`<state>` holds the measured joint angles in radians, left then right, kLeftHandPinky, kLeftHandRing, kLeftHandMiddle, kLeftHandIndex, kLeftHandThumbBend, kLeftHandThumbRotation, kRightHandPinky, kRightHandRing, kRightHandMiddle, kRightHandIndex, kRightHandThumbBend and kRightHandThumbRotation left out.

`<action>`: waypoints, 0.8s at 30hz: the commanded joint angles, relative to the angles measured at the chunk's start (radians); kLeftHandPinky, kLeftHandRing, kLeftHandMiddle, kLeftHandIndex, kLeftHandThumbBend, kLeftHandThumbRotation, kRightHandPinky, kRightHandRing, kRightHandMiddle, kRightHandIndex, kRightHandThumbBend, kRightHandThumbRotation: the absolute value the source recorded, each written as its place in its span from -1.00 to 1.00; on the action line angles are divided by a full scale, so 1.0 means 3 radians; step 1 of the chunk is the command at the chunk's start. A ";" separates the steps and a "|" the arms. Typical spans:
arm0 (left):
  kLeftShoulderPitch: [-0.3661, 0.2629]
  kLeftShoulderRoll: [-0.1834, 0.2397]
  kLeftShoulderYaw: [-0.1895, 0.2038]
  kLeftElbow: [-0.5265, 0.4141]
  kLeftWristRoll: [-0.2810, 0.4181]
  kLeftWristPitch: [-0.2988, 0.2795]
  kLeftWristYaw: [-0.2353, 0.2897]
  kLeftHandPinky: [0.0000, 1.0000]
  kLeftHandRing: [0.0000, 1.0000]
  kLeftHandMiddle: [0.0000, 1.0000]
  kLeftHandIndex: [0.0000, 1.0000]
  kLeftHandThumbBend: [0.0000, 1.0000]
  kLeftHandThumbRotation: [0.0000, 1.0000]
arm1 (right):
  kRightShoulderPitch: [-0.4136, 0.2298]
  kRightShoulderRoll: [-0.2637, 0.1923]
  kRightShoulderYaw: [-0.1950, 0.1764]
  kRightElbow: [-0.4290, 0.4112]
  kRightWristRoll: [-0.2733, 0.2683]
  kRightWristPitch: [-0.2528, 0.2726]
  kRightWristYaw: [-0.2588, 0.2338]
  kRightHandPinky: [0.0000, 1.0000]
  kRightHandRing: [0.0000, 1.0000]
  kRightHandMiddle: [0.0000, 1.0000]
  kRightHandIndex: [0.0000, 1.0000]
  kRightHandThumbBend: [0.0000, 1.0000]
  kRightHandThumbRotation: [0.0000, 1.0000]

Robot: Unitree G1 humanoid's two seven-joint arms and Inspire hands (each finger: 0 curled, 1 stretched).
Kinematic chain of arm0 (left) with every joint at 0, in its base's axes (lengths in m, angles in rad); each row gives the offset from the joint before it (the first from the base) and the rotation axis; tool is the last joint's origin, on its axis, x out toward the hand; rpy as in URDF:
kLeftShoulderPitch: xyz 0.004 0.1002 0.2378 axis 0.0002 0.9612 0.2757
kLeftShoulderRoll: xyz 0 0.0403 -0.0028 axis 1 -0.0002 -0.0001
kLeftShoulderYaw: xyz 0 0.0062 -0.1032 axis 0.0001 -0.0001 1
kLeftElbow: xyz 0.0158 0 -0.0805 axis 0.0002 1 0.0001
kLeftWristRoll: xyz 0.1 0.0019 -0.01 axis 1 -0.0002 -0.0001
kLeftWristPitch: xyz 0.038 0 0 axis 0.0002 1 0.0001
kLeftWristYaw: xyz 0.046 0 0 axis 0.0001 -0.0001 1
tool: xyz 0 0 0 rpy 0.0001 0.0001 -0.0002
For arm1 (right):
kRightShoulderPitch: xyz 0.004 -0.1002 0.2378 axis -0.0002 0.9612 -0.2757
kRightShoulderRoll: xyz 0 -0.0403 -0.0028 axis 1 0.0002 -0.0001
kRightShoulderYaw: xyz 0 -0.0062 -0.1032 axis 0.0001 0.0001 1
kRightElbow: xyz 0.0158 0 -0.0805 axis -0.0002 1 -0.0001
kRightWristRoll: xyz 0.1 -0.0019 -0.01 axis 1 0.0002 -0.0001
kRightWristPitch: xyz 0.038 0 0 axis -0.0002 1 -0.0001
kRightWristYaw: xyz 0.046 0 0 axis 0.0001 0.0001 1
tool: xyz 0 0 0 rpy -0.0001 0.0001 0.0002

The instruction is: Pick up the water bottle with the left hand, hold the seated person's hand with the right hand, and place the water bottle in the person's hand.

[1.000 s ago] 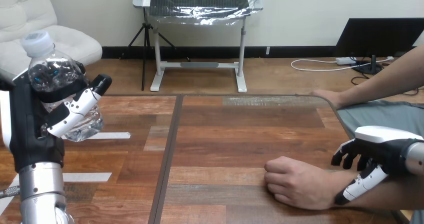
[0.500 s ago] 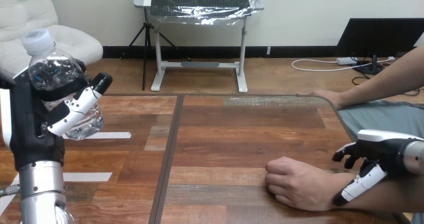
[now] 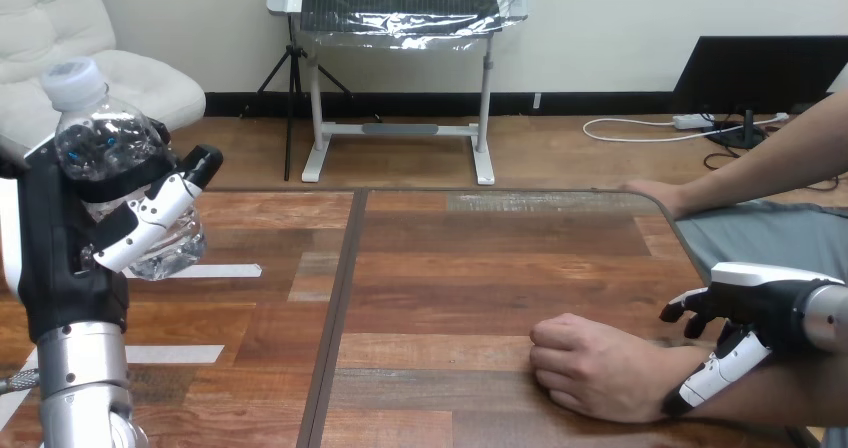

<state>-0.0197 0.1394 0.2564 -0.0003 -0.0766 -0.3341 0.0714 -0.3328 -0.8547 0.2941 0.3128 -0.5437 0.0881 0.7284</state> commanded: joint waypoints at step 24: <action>-0.0256 0.0044 0.0018 -0.0103 0.0014 -0.0094 0.0014 -0.52 -0.41 -0.31 -0.19 0.20 -1.00 | 0.0716 -0.0121 -0.0332 -0.0440 0.0576 -0.0024 0.0286 0.49 0.78 0.89 0.89 1.00 0.00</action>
<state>-0.0200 0.1393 0.2561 -0.0003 -0.0691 -0.3341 0.0761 -0.2267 -0.8922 0.1832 0.1711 -0.4085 0.0851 0.7834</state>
